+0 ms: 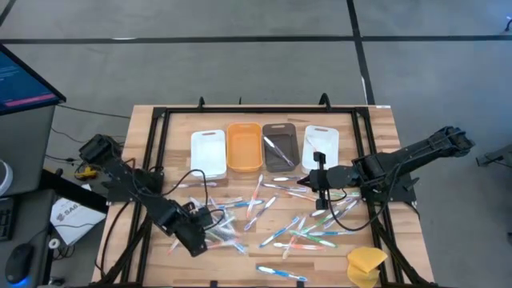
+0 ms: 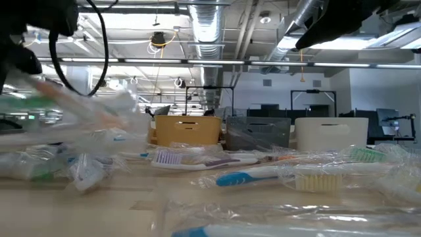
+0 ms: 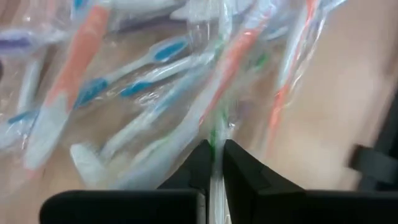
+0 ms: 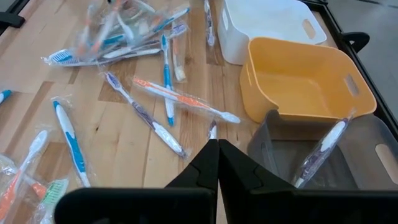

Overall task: Pick & Place Toothbrushes
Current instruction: Put the green toothbrush into the left white bin

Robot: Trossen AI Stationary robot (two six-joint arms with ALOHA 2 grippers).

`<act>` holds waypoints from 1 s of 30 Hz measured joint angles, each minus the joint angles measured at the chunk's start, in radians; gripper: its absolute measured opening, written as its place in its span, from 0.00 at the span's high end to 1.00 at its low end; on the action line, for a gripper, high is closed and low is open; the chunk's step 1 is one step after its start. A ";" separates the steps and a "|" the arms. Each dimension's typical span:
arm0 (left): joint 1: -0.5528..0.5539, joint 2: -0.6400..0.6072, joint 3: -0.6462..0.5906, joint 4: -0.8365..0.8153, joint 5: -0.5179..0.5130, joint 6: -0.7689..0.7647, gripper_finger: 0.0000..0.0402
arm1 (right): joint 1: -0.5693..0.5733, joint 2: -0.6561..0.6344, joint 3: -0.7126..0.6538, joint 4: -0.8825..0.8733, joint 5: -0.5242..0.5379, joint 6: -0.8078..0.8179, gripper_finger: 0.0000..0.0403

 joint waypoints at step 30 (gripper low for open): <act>0.229 -0.256 0.023 -0.152 -0.258 0.215 0.96 | 0.000 0.000 0.000 -0.001 0.000 0.000 1.00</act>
